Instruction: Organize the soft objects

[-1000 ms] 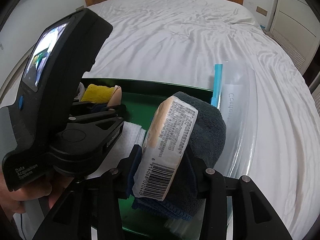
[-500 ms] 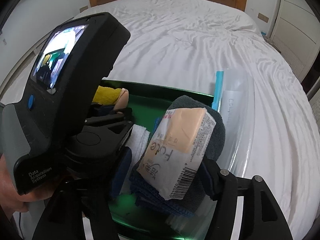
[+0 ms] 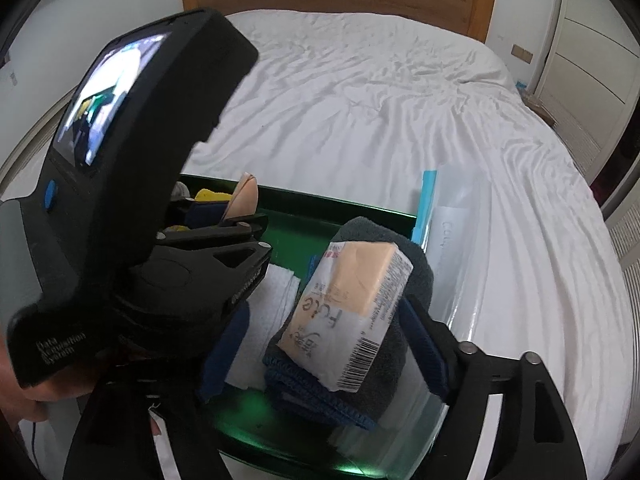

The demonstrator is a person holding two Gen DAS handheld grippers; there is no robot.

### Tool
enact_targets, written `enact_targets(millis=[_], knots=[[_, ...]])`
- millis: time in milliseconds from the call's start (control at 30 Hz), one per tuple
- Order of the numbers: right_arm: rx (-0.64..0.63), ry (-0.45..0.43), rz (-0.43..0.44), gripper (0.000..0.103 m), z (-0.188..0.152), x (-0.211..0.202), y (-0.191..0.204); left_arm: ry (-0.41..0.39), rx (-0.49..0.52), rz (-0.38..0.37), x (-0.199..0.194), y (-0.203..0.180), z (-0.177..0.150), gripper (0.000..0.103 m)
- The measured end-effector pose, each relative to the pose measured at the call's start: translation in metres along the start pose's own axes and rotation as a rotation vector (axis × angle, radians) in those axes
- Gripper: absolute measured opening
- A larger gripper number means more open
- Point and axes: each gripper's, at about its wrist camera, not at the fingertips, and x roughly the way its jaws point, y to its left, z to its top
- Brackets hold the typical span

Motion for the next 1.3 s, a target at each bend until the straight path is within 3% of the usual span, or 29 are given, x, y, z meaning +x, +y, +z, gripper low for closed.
enact_targets(millis=[133, 233, 400, 500, 933, 1300], knots=[[0.003, -0.008, -0.009, 0.085, 0.002, -0.007, 0.001, -0.014, -0.014, -0.002, -0.010, 0.006, 0.004, 0.022], [0.004, -0.019, -0.005, 0.089, 0.005, -0.013, 0.003, -0.029, -0.026, -0.006, -0.018, 0.011, 0.007, 0.032], [0.011, -0.030, -0.003, 0.094, 0.005, -0.022, 0.005, -0.048, -0.032, -0.006, -0.030, 0.015, 0.011, 0.034], [0.017, -0.031, 0.001, 0.097, 0.005, -0.026, 0.004, -0.058, -0.042, -0.004, -0.036, 0.018, 0.010, 0.047], [0.036, -0.036, -0.024, 0.099, -0.005, -0.046, 0.004, -0.103, -0.060, -0.021, -0.070, 0.024, -0.003, 0.048], [0.077, -0.034, -0.052, 0.099, -0.033, -0.078, 0.005, -0.144, -0.022, -0.035, -0.110, 0.011, -0.041, 0.048]])
